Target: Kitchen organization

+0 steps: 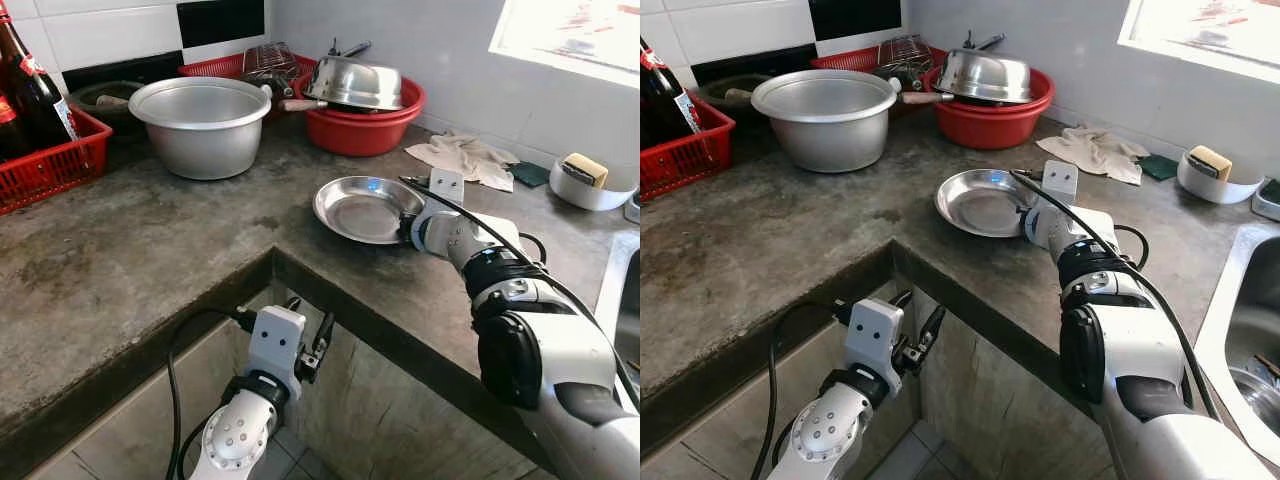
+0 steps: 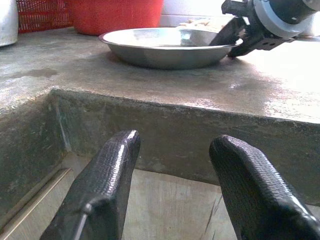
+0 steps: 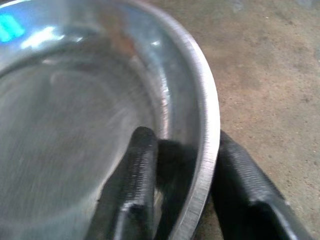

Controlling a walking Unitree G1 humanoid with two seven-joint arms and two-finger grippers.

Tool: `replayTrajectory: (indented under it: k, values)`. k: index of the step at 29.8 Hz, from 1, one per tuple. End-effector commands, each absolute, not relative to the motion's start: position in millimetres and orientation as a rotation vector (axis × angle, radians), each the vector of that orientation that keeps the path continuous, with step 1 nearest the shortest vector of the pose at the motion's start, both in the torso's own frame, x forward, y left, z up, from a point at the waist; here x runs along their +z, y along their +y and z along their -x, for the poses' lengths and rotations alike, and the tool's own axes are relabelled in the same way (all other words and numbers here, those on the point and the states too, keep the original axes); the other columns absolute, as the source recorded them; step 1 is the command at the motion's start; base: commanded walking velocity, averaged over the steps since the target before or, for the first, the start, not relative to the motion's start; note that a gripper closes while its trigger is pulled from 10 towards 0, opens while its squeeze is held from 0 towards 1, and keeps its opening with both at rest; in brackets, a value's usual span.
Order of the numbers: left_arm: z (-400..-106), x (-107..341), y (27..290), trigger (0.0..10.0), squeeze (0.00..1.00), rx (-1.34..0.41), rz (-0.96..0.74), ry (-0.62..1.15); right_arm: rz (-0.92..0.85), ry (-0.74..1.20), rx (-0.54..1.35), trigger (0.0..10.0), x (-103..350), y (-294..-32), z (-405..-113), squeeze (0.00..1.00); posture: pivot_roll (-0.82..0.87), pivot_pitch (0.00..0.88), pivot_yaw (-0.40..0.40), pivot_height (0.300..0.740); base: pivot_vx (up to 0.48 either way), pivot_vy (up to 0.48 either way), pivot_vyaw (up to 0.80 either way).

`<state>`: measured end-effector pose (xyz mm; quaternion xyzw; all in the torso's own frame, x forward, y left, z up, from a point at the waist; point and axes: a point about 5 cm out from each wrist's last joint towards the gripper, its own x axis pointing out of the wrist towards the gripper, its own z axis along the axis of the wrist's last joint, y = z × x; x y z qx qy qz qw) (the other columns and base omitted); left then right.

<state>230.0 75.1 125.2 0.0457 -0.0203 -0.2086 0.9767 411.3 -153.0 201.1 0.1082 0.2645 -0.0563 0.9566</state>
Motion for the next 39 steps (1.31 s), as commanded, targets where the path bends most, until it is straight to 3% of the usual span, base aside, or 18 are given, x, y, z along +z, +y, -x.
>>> replayTrajectory:
  k: [1,10,15,26,39]
  values:
    - [-230.8,130.1,73.2,10.0,0.0,-0.422,-0.095,-0.066,-0.252,0.583,-0.113,0.0,196.6,-151.3,-409.7,0.0,0.05,0.053,-0.099,0.74,0.0,0.0,0.0]
    - [-231.5,129.9,73.3,10.0,0.0,-0.418,-0.096,-0.068,-0.378,0.598,-0.129,0.0,195.2,-152.7,-409.1,0.0,0.06,0.047,-0.105,0.74,0.0,0.0,0.0]
    - [-232.8,130.0,74.3,10.0,0.0,-0.415,-0.099,-0.072,-0.589,0.589,-0.143,0.0,192.8,-158.3,-408.2,0.0,0.06,0.037,-0.1,0.74,0.0,0.0,0.0]
    - [-235.7,130.5,75.5,10.0,0.0,-0.416,-0.105,-0.076,-0.818,0.515,-0.16,0.0,187.9,-171.8,-404.8,0.0,0.05,0.021,-0.092,0.74,0.0,0.0,0.0]
    - [-237.7,131.1,74.9,10.0,0.0,-0.417,-0.103,-0.082,-0.983,0.191,-0.102,0.0,224.7,-176.3,-404.9,0.0,0.05,0.023,-0.087,0.74,0.0,0.0,0.0]
